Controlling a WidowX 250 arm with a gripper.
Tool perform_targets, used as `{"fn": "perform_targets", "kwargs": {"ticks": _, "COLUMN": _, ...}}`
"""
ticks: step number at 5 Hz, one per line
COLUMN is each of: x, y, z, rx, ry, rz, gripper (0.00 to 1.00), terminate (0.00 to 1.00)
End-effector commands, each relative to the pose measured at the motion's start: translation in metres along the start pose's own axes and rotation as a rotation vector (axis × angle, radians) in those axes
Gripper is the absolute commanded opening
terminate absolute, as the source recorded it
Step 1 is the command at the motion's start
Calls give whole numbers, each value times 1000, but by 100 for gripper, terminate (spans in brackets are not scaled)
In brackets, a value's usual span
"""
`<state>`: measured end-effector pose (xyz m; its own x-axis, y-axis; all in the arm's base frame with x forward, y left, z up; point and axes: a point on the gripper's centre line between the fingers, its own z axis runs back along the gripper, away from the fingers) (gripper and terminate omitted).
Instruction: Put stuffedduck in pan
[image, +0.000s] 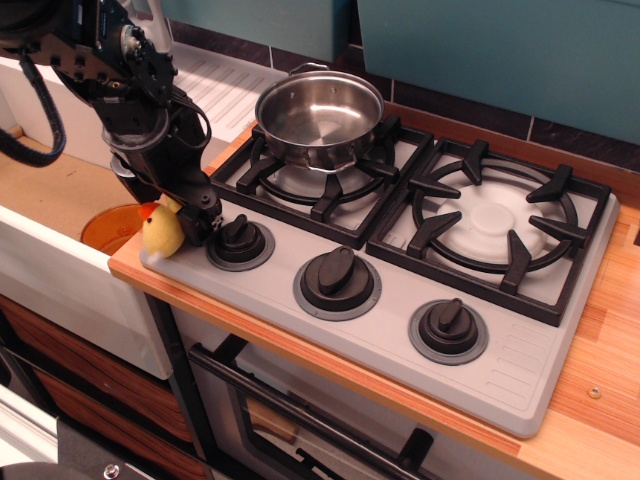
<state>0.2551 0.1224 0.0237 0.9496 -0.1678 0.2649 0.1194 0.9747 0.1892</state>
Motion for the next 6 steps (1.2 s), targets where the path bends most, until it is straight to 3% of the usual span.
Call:
{"fn": "perform_targets", "kwargs": {"ticks": 1, "x": 13, "y": 2, "z": 9, "rx": 32, "ry": 55, "rz": -6, "gripper": 0, "terminate": 0}}
{"fn": "perform_targets", "kwargs": {"ticks": 4, "x": 49, "y": 8, "z": 66, "rx": 67, "ry": 153, "rz": -32, "gripper": 0, "terminate": 0}}
{"fn": "perform_targets", "kwargs": {"ticks": 6, "x": 103, "y": 2, "z": 95, "rx": 84, "ry": 198, "rz": -46, "gripper": 0, "terminate": 0}}
